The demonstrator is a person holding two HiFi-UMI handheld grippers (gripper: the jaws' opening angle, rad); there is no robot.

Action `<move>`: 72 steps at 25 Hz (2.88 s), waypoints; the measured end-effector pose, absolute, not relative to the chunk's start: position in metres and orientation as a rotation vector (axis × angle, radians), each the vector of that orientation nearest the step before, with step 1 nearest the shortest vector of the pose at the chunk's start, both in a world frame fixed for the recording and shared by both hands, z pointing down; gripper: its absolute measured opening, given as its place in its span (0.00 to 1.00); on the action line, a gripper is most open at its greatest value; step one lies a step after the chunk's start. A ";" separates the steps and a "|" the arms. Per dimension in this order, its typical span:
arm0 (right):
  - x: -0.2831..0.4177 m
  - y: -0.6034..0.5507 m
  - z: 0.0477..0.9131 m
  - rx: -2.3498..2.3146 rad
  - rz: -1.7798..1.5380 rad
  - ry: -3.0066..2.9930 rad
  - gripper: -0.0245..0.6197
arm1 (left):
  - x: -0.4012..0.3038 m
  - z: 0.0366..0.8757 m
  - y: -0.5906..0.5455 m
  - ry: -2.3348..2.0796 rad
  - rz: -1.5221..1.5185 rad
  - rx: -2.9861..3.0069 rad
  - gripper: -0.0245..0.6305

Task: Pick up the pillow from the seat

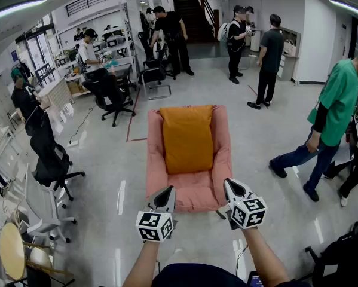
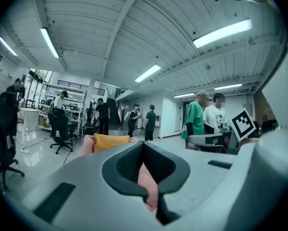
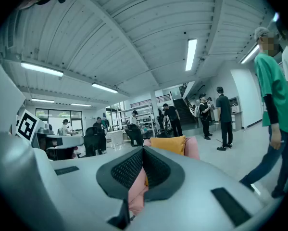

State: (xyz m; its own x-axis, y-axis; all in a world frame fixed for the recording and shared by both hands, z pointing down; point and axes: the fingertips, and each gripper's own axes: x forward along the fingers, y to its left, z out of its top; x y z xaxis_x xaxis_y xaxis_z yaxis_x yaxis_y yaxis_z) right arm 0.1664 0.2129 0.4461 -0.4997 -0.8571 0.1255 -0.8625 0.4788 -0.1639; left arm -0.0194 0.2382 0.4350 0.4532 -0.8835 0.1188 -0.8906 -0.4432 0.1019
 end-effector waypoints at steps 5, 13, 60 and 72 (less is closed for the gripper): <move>0.164 0.210 0.446 1.556 0.317 -2.684 0.07 | -0.025 0.435 0.237 -1.572 0.051 2.532 0.04; 0.167 0.206 0.444 1.556 0.334 -2.699 0.07 | -0.020 0.431 0.231 -1.571 0.081 2.551 0.04; 0.106 -0.022 0.481 1.579 0.461 -2.595 0.07 | -0.082 0.454 -0.007 -1.498 0.059 2.512 0.04; 0.078 -0.085 0.466 1.598 0.507 -2.585 0.07 | -0.110 0.445 -0.075 -1.454 0.073 2.517 0.04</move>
State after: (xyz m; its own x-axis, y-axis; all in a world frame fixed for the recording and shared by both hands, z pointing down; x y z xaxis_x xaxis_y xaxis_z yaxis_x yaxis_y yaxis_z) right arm 0.0784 -0.0847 0.4664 -0.4608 -0.8595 0.2215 -0.8794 0.4085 -0.2444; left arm -0.1099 -0.0747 0.4446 0.5054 -0.8482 0.1589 -0.8598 -0.4793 0.1763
